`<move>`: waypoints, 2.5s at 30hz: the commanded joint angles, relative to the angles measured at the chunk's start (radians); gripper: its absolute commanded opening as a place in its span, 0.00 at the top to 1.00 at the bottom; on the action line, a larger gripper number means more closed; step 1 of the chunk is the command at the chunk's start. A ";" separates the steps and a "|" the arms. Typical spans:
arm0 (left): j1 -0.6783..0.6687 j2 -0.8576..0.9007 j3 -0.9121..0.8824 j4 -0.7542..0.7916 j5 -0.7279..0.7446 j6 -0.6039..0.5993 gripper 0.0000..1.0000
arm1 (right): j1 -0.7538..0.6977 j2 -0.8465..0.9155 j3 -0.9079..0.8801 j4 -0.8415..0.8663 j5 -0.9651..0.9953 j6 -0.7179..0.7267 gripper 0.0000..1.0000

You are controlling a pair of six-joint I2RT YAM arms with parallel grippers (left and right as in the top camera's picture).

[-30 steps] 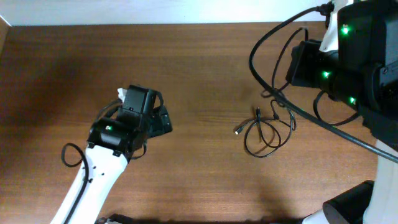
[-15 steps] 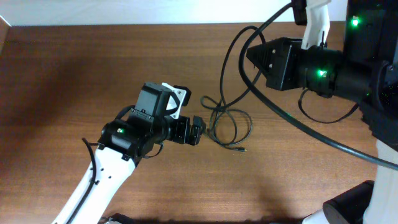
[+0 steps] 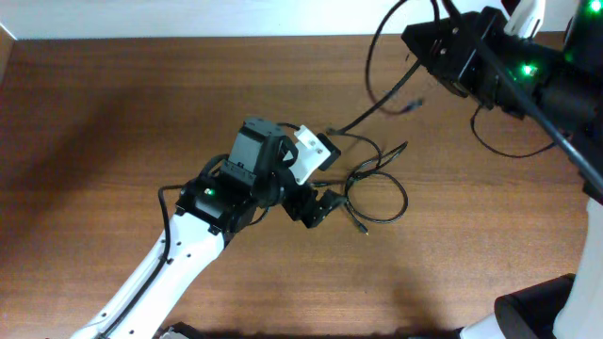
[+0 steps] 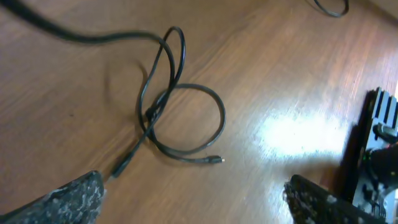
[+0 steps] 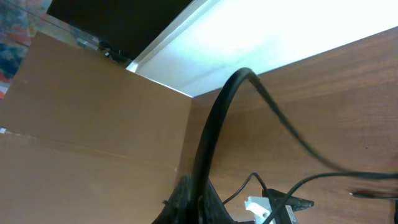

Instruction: Untangle cables

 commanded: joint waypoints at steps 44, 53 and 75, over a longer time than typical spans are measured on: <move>-0.002 0.083 0.000 -0.118 -0.208 -0.090 0.01 | -0.242 0.124 -0.079 0.539 1.007 -1.079 0.96; -0.002 0.083 0.000 -0.118 -0.208 -0.090 0.01 | -0.742 0.127 -0.294 0.554 0.767 -0.901 0.96; -0.002 0.084 0.000 -0.118 -0.208 -0.090 0.01 | -0.929 0.221 -1.160 0.751 0.584 -0.647 0.76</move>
